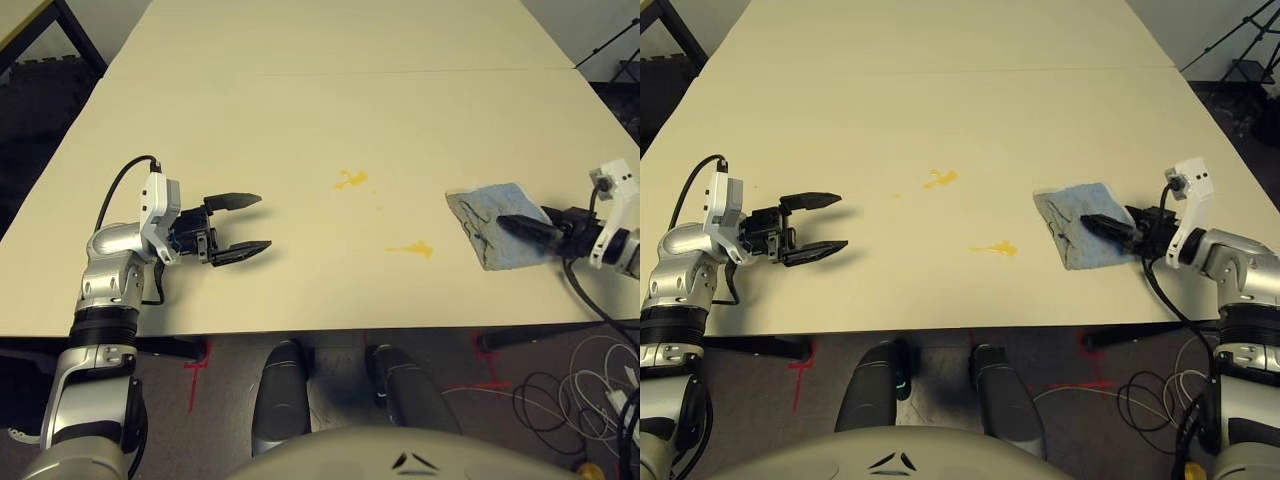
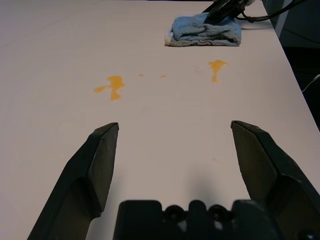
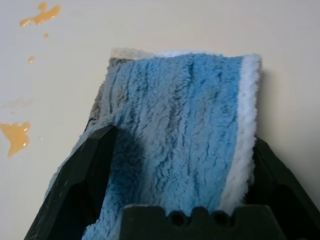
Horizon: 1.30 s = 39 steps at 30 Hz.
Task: Wipe the water off the table with a rag.
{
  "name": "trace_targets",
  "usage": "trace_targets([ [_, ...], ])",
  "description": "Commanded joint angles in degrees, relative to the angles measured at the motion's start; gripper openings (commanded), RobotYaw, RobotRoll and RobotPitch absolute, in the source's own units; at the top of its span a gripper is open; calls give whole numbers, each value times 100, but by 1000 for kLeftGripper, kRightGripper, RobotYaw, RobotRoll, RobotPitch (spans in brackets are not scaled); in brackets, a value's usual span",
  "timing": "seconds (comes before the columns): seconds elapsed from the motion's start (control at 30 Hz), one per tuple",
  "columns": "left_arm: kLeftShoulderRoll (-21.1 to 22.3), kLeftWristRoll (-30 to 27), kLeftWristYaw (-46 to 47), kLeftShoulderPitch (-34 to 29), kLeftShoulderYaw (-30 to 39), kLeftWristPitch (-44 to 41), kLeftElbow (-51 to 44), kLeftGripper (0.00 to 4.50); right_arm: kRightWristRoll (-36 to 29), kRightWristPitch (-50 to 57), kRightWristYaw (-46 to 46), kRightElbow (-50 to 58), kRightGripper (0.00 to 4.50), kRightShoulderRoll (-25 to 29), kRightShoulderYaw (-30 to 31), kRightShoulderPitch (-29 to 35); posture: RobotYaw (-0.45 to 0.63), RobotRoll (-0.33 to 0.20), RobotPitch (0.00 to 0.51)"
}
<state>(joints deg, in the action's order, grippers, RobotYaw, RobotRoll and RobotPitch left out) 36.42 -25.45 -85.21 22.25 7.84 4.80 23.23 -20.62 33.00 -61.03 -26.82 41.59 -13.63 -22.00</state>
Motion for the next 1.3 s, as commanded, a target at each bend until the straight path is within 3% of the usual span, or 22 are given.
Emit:
trace_targets([
  [0.03,-23,26,15,11,-95,9,-67,4500,152,255,14,87,4444,-244,573,239,124,0,174],
  [0.2,-10,34,4,21,-101,18,-48,4500,410,-8,132,-168,4444,-280,734,281,120,0,177],
  [0.27,-9,34,5,15,-103,17,-51,4500,493,-119,292,-375,4082,-294,681,238,120,0,178],
  [0.67,-3,74,-14,21,-121,80,22,4500,-33,-125,337,-178,136,-221,79,40,114,0,182],
  [0.97,22,114,-46,42,-135,148,126,4500,-1353,731,185,451,73,-195,-835,-344,113,0,188],
  [1.1,12,110,-41,11,-148,176,114,4500,-1708,1124,302,899,72,-326,-824,-339,113,0,188],
  [1.3,15,104,-20,-11,-152,183,77,4500,-1692,1338,478,1380,72,-648,-407,-130,128,0,191],
])
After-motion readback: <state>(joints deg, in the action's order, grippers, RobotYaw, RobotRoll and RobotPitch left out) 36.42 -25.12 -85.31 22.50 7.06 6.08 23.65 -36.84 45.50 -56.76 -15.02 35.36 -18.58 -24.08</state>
